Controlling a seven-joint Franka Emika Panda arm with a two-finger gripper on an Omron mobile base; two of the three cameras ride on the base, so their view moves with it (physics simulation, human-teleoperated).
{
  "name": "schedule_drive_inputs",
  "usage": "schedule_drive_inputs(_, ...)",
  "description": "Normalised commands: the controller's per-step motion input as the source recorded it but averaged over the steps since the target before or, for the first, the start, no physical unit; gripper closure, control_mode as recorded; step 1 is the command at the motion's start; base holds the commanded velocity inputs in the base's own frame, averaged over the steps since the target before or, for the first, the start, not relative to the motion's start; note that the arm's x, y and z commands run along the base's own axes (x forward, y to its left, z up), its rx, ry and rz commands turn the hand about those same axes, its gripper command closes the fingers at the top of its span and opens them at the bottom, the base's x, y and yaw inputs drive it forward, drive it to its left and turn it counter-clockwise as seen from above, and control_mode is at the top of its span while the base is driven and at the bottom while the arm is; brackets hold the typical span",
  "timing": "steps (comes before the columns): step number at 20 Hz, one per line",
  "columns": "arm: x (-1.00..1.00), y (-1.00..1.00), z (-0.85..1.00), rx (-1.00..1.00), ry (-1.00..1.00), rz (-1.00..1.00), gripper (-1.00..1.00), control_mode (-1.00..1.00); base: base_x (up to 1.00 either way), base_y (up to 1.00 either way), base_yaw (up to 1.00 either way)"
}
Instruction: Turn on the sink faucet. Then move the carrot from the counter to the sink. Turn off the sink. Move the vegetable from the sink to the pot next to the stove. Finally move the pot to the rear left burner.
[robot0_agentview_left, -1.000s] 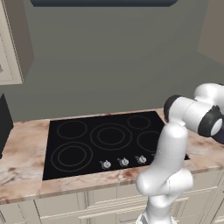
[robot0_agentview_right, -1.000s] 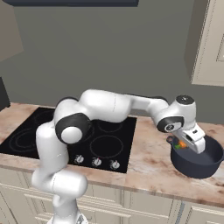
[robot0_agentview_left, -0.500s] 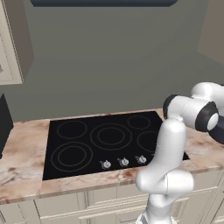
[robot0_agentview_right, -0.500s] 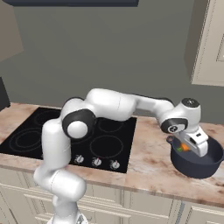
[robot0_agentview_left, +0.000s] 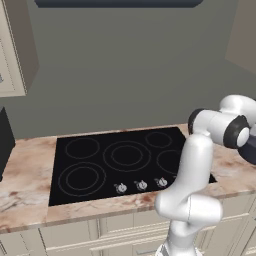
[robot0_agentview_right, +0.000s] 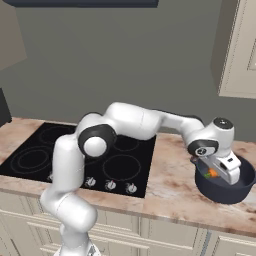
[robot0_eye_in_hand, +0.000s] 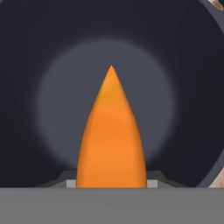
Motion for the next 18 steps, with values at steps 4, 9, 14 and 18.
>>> schedule_drive_inputs(4, 0.00, -0.01, -0.23, 0.03, 0.00, -0.01, 1.00, -1.00, 0.00, 0.00, 0.00)
schedule_drive_inputs(9, 0.00, 0.00, -0.20, 0.01, 0.02, -0.01, 1.00, -1.00, 0.00, 0.00, 0.00)
schedule_drive_inputs(14, 0.01, 0.00, -0.09, 0.00, 0.03, 0.00, -1.00, -1.00, 0.00, 0.00, 0.00)
schedule_drive_inputs(18, 0.04, 0.00, 0.00, 0.00, 0.00, -0.02, -1.00, -1.00, 0.00, 0.00, 0.00)
